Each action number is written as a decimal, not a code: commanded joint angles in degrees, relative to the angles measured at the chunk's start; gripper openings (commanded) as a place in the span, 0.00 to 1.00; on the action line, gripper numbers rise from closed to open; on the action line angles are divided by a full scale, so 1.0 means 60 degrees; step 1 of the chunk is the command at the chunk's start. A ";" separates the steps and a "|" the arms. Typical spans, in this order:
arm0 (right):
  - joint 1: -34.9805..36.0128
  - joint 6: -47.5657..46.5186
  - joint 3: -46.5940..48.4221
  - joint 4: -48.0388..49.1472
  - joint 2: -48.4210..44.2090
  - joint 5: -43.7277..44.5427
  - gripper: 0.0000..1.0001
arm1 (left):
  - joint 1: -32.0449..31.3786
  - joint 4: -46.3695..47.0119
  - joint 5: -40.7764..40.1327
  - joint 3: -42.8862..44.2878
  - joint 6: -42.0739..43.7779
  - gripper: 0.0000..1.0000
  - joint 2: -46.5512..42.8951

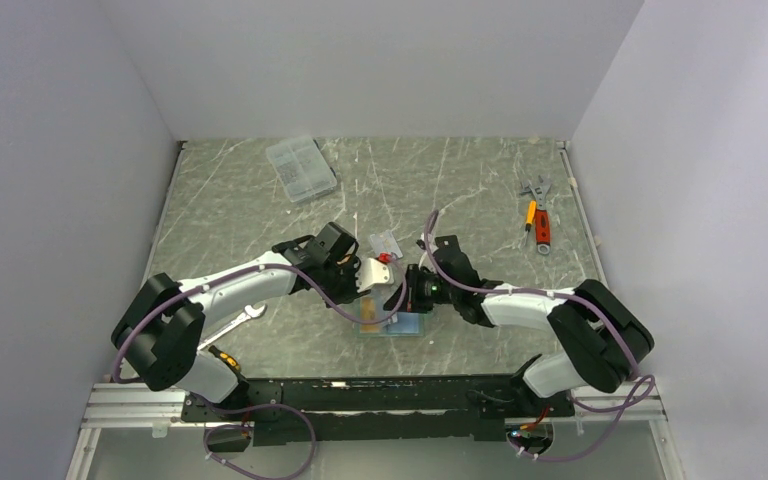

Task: Put the credit cards into the card holder
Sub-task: Insert the credit card into the card holder.

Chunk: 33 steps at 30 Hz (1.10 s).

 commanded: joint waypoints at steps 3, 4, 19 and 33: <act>0.0145 -0.0239 0.0624 0.0761 0.0231 -0.0621 0.00 | -0.0014 0.0157 0.0236 0.0000 0.0208 0.29 0.0003; 0.0149 -0.0277 0.0708 0.0690 0.0306 -0.0642 0.00 | -0.0027 0.0149 0.0254 -0.0010 0.0217 0.29 -0.0008; -0.0166 -0.0222 0.0227 0.0335 0.0271 -0.0361 0.00 | -0.0244 0.0741 0.0190 -0.0581 0.0887 0.30 -0.0481; -0.0264 -0.0190 -0.0557 0.0016 -0.0343 0.0119 0.00 | -0.1655 0.1935 -0.1365 -0.1487 0.2191 0.30 0.0378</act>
